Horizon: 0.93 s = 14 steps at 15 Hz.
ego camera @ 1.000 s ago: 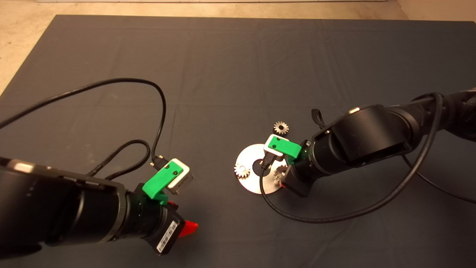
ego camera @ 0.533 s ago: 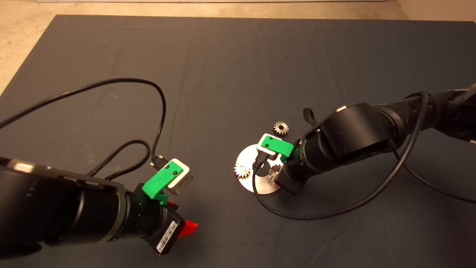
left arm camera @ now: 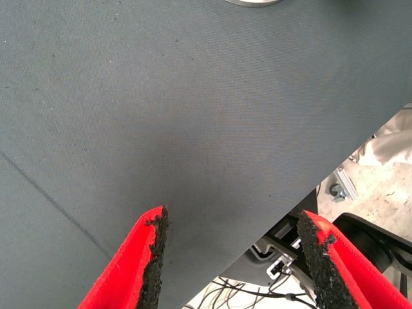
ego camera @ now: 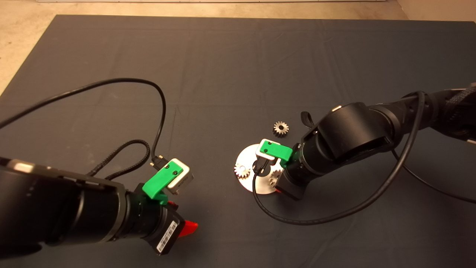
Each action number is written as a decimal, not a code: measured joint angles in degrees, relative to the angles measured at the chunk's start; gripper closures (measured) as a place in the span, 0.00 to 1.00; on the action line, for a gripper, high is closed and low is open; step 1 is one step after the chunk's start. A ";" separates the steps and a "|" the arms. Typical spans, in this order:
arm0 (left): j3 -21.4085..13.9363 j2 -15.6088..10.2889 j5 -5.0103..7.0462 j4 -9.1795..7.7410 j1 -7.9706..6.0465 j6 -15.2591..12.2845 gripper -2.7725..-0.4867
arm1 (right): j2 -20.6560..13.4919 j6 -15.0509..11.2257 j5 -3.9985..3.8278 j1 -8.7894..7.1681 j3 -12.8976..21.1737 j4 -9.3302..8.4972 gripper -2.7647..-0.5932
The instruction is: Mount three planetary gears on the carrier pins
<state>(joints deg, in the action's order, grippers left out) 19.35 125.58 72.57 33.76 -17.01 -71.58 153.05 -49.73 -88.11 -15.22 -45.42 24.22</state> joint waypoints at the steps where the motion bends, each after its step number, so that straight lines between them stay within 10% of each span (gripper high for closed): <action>1: 0.00 0.00 0.00 0.00 0.00 0.00 0.63 | 0.00 0.20 0.02 0.01 -0.05 -0.11 0.86; 14: 0.00 -0.09 -0.06 0.01 0.00 0.00 0.63 | 0.00 3.82 0.24 1.06 -2.81 -0.90 0.86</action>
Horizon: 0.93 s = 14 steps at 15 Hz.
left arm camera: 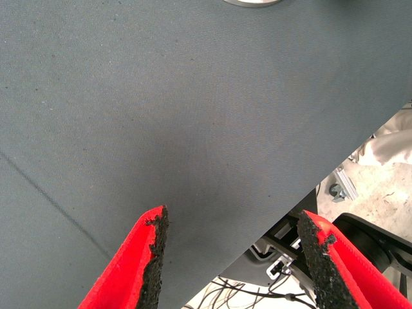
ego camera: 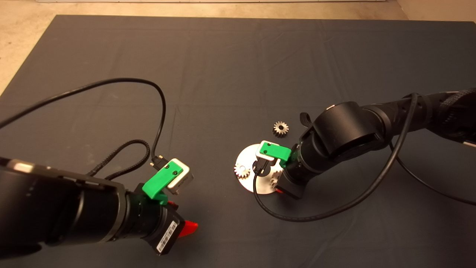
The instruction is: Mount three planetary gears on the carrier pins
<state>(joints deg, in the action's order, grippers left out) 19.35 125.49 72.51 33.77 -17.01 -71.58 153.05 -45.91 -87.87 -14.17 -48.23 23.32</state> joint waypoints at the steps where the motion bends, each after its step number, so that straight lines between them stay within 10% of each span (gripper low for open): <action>1: 0.00 -0.16 0.02 0.00 0.00 0.00 0.63 | 0.00 0.07 0.00 0.00 -0.06 -0.01 0.86; 14: 0.00 -0.23 -0.51 0.00 0.00 0.00 0.63 | -0.02 1.12 0.27 -0.13 -0.38 -0.41 0.86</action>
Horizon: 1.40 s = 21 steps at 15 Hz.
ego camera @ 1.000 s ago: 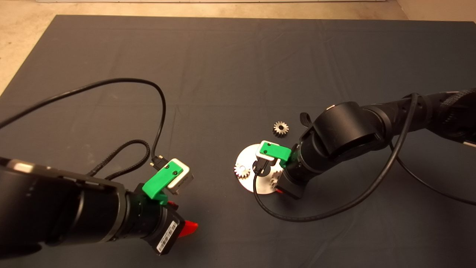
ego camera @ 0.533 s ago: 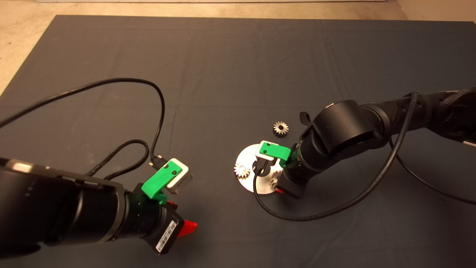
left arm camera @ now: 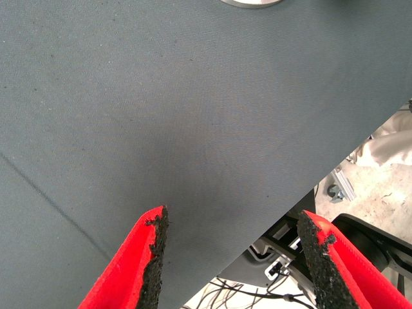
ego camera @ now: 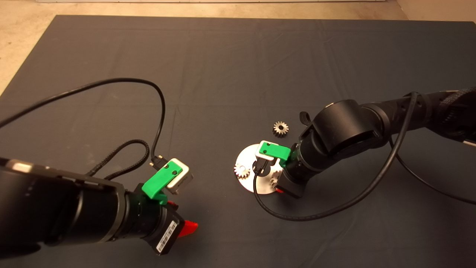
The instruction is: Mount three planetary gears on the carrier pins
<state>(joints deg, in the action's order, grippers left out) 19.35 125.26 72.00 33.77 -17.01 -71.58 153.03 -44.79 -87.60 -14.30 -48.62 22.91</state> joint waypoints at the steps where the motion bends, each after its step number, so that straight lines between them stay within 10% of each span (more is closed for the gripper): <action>1: 0.00 0.01 0.00 0.00 0.00 0.00 0.63 | 0.00 0.00 0.00 0.00 0.02 0.00 0.86; 21: 0.00 -0.01 -0.06 0.00 -0.02 0.00 0.63 | -0.22 0.00 -0.10 -0.01 0.83 0.11 0.87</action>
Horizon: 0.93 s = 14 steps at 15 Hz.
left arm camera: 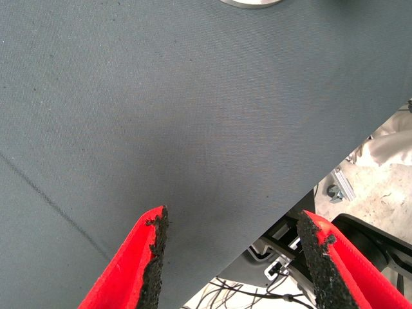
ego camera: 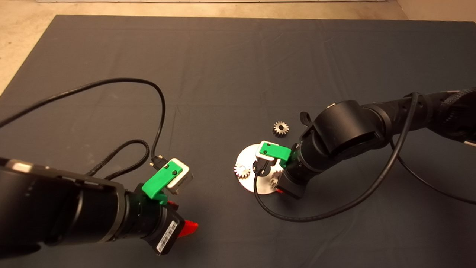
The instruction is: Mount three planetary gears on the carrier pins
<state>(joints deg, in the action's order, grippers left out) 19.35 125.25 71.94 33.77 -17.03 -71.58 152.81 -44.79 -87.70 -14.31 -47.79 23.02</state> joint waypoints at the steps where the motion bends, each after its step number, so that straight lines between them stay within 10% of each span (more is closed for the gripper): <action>1: 0.00 0.00 0.00 0.00 0.02 0.00 0.63 | -0.11 -0.01 -0.01 -0.14 0.24 -0.01 0.86; 14: 0.00 0.00 0.00 0.00 0.02 0.00 0.63 | -0.27 -0.02 -0.20 -1.56 1.46 0.00 0.87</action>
<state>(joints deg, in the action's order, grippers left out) 19.35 125.25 71.93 33.77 -17.01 -71.58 152.54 -44.81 -87.90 -15.87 -46.32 23.02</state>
